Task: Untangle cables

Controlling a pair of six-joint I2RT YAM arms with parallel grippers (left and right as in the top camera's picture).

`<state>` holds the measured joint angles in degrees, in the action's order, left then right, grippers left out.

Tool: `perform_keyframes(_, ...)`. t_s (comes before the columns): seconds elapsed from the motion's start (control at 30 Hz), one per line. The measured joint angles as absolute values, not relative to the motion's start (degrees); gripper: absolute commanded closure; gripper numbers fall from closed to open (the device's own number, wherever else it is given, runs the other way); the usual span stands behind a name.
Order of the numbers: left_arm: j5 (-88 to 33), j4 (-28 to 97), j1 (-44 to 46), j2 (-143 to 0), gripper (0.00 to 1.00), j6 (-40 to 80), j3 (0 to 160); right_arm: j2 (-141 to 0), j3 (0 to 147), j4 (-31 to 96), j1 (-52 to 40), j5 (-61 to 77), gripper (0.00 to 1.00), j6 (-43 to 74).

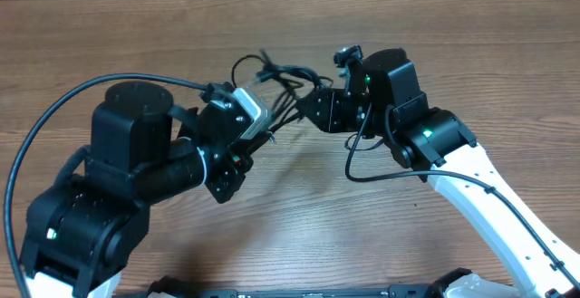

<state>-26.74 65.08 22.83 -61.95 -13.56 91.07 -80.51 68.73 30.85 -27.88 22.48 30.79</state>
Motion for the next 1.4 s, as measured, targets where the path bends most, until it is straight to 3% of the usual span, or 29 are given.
perform_keyframes(0.4,-29.6,64.5,22.8,-54.3,0.96,-13.5,91.6,-81.8,68.7,33.5,-26.5,0.6,0.75,35.8)
perform_keyframes(0.43,-29.6,64.5,22.8,-54.3,0.96,-13.5,91.6,-81.8,68.7,33.6,-26.5,0.2,0.72,35.8)
perform_keyframes(0.57,-29.5,64.7,22.8,-54.4,0.94,-13.5,91.6,-81.8,68.7,35.4,-26.5,-1.0,0.40,36.3)
perform_keyframes(0.7,-28.6,65.1,22.8,-54.4,0.93,-13.5,91.6,-81.8,68.7,37.5,-26.5,-1.5,0.29,34.5)
perform_keyframes(0.93,-27.9,66.0,22.8,-54.4,0.92,-13.5,91.6,-84.0,68.7,38.3,-26.3,-1.8,0.21,27.2)
perform_keyframes(1.4,-27.1,66.3,22.8,-54.4,0.89,-13.5,91.6,-98.5,68.7,28.0,-20.6,-0.9,0.18,18.2)
